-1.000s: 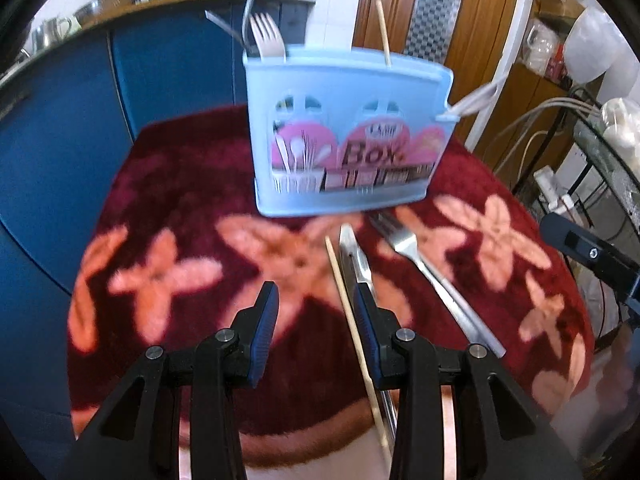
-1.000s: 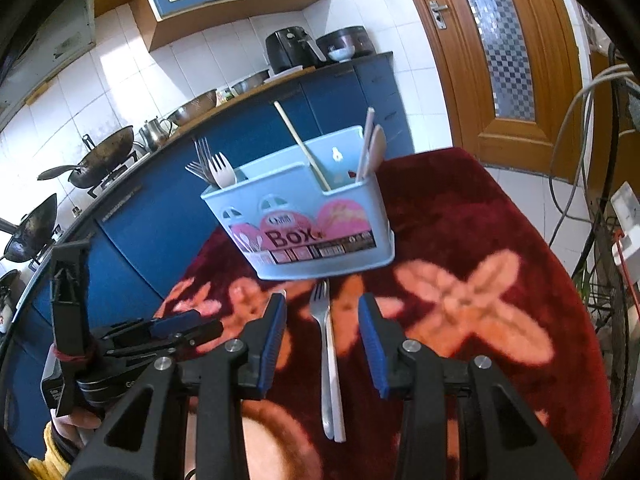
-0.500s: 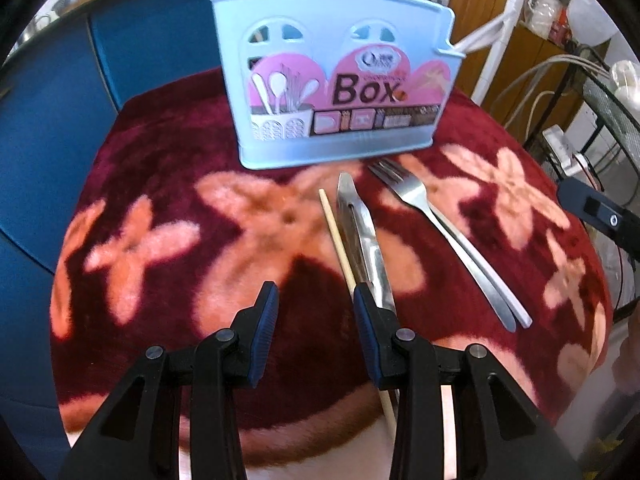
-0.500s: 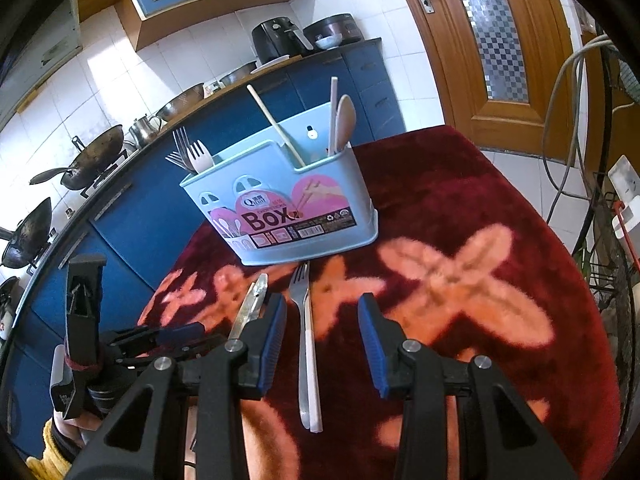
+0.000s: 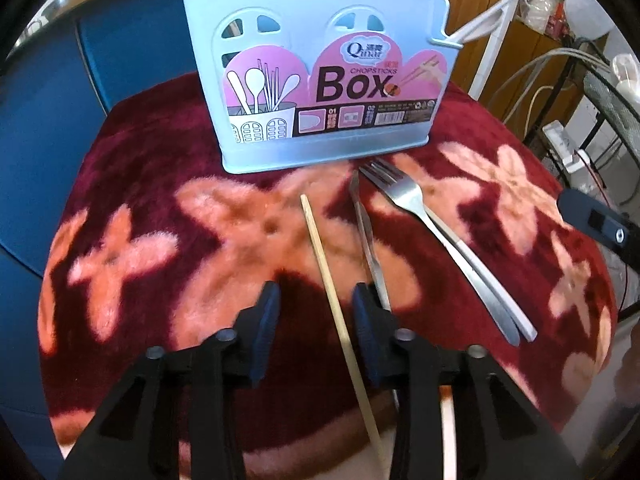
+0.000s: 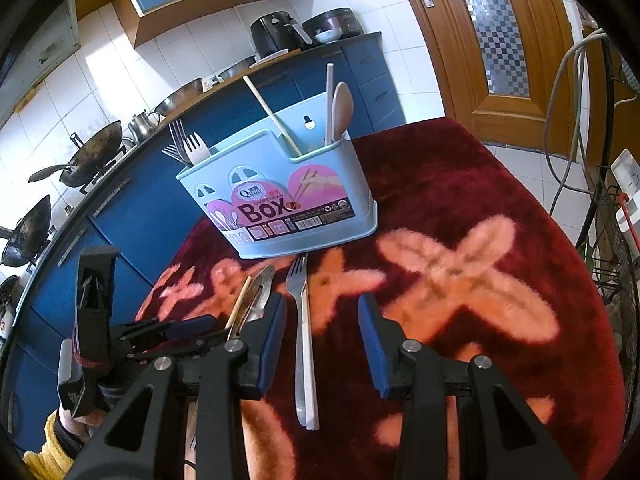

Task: Organize utensils
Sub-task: 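Grasp a wooden chopstick with the left tool, then grasp the silver knife with the right tool while the left tool holds the chopstick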

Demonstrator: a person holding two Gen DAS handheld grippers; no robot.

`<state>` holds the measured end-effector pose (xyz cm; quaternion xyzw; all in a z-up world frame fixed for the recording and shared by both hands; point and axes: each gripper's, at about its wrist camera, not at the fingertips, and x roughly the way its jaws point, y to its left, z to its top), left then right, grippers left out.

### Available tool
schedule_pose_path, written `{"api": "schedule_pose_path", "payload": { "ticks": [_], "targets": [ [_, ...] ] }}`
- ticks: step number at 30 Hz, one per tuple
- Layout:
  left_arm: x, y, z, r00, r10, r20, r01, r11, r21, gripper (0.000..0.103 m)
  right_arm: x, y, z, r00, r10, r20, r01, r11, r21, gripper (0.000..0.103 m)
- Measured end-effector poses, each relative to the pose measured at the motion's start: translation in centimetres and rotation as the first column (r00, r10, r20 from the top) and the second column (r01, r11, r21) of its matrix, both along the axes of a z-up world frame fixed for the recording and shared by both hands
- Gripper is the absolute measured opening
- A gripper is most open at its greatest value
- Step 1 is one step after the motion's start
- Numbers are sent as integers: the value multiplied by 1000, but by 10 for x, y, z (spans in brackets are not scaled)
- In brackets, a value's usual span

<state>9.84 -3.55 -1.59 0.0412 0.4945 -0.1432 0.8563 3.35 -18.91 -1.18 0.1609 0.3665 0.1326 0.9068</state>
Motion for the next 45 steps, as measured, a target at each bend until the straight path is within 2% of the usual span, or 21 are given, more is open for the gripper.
{"api": "schedule_pose_path", "payload": {
  "ticks": [3, 5, 7, 17, 27, 34, 37, 39, 45],
  "targets": [
    [5, 3, 0, 1000, 4, -13, -4, 999, -34, 19, 2, 2, -2, 1000, 6, -11, -6, 1000, -8, 40],
    [7, 5, 1, 1000, 4, -29, -6, 997, -75, 6, 3, 3, -4, 1000, 11, -21, -11, 1000, -13, 40],
    [8, 8, 2, 999, 14, -34, -17, 995, -96, 3, 4, 4, -6, 999, 15, -30, -16, 1000, -15, 40],
    [1, 34, 23, 996, 88, 22, -83, 982, -170, 2, 9, 19, -8, 996, 48, -76, -50, 998, -26, 40],
    [-11, 69, 46, 983, 149, 103, -131, 978, -163, 2, 19, 59, -12, 982, 125, -145, -132, 991, -37, 40],
    [-19, 84, 49, 980, 162, 119, -140, 975, -173, 2, 33, 88, -28, 957, 173, -234, -182, 983, -21, 39],
    [-21, 90, 48, 978, 171, 120, -146, 971, -190, 2, 40, 99, -35, 945, 179, -273, -195, 980, -30, 34],
    [-21, 94, 47, 977, 176, 120, -150, 968, -200, 2, 45, 102, -39, 942, 174, -289, -194, 980, -42, 30],
    [-20, 102, 45, 975, 191, 116, -162, 961, -226, 2, 53, 112, -42, 937, 168, -307, -200, 977, -78, 29]
  ]
}}
